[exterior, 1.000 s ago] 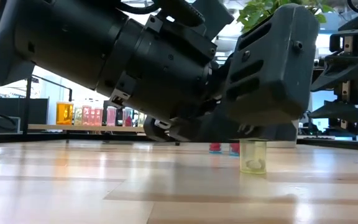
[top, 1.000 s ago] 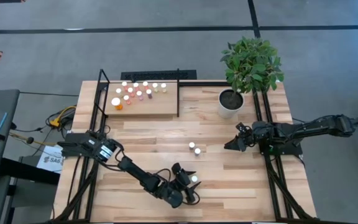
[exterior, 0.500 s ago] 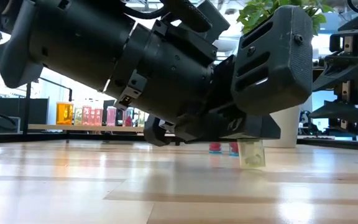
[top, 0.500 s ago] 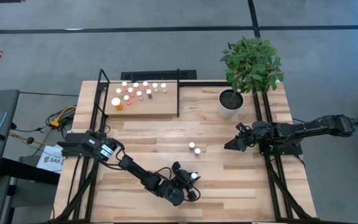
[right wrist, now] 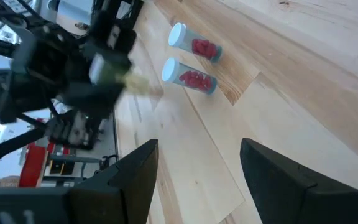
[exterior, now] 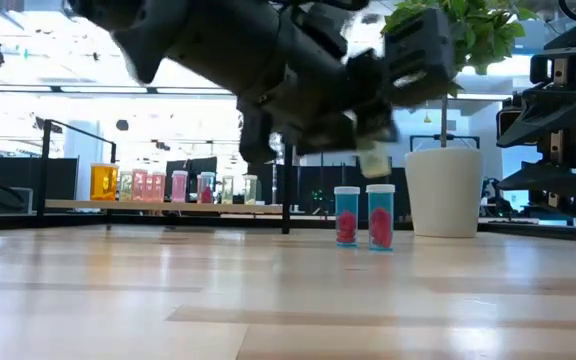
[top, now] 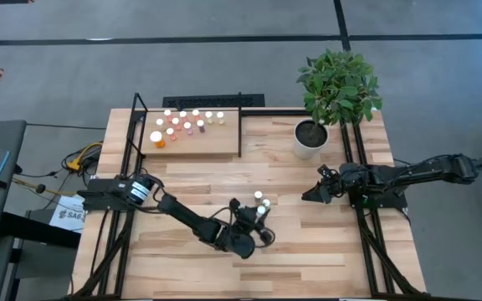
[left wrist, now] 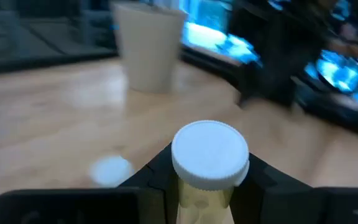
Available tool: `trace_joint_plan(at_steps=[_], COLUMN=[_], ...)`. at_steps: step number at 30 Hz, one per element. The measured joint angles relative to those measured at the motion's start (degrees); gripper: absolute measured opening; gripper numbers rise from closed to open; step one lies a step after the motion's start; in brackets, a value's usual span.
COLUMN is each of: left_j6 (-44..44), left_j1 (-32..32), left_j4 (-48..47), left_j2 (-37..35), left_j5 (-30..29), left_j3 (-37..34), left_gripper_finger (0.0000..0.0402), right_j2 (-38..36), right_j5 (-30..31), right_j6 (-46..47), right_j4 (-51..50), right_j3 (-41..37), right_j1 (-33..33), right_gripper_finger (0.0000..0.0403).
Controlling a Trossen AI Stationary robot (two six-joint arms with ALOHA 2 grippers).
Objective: Pick and place medicine bottles onto shelf by color
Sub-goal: Put the yellow pill bottle on the shelf
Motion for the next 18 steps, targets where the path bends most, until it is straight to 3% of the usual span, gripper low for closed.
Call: trace_joint_plan(at_steps=[8,18], left_j6=[-12.2,-12.6], left_j1=[0.6,2.0], left_j4=[-4.9,-10.0], left_j2=[-5.7,-19.5], left_j5=[-10.6,-14.6], left_j3=[-6.7,-22.1], left_gripper_finger=[0.0085,0.0085], right_j2=[0.0,0.0], right_j5=[0.0,0.0], right_j6=[0.0,0.0], right_j4=[0.0,0.0], right_j3=[0.0,0.0], right_j1=[0.0,0.0], right_gripper_finger=[0.0249,0.0249])
